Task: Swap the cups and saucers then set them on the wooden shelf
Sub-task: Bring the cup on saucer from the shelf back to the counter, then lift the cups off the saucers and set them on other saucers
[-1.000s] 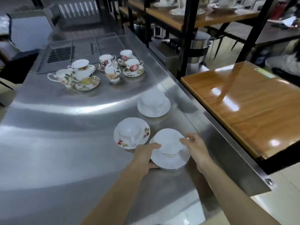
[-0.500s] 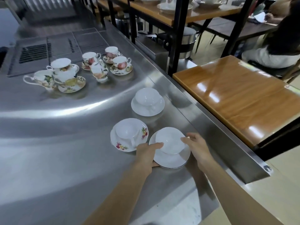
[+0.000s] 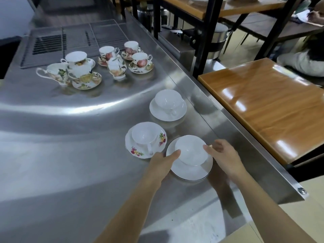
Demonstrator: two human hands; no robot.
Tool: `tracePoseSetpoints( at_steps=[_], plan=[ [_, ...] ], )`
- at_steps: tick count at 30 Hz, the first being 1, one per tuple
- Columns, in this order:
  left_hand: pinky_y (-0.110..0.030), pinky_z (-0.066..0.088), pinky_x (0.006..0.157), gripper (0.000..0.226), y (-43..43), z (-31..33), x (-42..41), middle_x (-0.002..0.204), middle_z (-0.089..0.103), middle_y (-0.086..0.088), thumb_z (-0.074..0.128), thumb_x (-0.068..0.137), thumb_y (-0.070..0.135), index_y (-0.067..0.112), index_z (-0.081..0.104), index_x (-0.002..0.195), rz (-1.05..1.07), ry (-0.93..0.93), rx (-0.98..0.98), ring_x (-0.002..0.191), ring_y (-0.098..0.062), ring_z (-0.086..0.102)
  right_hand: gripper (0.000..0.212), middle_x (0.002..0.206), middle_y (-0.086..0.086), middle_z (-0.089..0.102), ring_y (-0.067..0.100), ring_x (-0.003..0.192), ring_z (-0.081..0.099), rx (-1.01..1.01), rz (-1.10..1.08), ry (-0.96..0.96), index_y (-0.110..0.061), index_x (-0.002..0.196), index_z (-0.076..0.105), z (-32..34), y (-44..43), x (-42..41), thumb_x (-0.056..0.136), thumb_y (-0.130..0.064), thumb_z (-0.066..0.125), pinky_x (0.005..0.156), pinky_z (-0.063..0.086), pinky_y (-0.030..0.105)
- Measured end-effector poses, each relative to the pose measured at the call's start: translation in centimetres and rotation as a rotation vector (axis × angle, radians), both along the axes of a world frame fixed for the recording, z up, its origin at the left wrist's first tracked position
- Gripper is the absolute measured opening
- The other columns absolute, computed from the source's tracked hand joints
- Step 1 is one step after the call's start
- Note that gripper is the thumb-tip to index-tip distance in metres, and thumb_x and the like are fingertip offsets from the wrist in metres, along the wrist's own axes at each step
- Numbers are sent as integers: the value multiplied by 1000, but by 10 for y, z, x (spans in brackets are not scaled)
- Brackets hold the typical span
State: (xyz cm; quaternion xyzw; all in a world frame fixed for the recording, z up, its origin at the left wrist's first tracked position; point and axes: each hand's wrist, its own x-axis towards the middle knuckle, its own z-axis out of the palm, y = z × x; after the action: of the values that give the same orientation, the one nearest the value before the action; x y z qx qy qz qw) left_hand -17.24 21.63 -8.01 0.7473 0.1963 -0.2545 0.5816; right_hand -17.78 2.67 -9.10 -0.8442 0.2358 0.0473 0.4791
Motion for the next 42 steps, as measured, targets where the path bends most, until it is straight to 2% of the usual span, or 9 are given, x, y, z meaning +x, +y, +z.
tracePoseSetpoints(
  at_steps=[3,6,11,18,22,29,33,37,42],
  plan=[
    [-23,35,59,30,18,12,-5,67,44,6,58,88,36,7,55,80,-244,-177,231,62,-12,45,47,126,10,60,26,116,55,-276,2,-167,-6,128,53,21,4,4,89,-30,61,96,41,37],
    [-30,47,78,19,38,31,-4,86,58,9,55,91,27,21,56,109,-158,-346,261,86,-16,59,33,111,8,65,22,100,60,-267,117,-340,-6,120,58,41,23,14,89,-18,61,91,45,35],
    [-39,53,78,28,76,27,13,82,63,-5,46,88,-5,13,63,101,136,-541,351,74,-24,58,23,93,6,66,17,83,56,-231,434,-482,-4,108,64,55,70,37,86,-1,59,84,45,27],
    [-25,31,95,67,90,6,39,135,47,-5,74,75,9,11,44,134,-192,-509,518,126,-25,41,63,128,9,51,28,120,47,-446,810,-99,-12,135,39,30,106,89,77,-12,64,95,44,45],
    [-31,31,100,80,89,-11,53,130,56,3,83,62,24,23,46,132,-235,-454,572,122,-22,49,60,110,8,54,30,102,53,-515,891,-7,-10,118,43,18,112,104,67,-15,73,86,48,43],
    [-38,30,109,80,89,-8,49,106,51,16,72,53,41,25,49,127,-164,-461,456,111,-14,50,79,117,3,61,26,104,60,-466,945,-50,-18,124,47,0,121,107,54,-37,79,87,51,43],
    [-41,41,102,73,108,-4,37,107,54,16,81,56,40,29,48,121,-130,-486,433,113,-21,54,82,119,0,61,22,106,58,-391,930,-123,-19,126,48,18,131,93,54,-41,81,89,50,41],
    [-21,43,76,73,130,7,9,105,53,15,90,54,34,31,43,110,-116,-481,449,99,-13,54,80,119,-6,60,22,107,56,-362,1008,-136,-25,123,48,37,149,64,53,-53,76,88,48,38],
    [-16,40,73,72,155,4,-30,108,54,9,89,58,25,24,42,111,-129,-385,462,99,-12,53,62,114,5,61,20,93,54,-356,1172,-83,-13,118,48,37,171,34,70,-38,79,78,38,29]
  ],
)
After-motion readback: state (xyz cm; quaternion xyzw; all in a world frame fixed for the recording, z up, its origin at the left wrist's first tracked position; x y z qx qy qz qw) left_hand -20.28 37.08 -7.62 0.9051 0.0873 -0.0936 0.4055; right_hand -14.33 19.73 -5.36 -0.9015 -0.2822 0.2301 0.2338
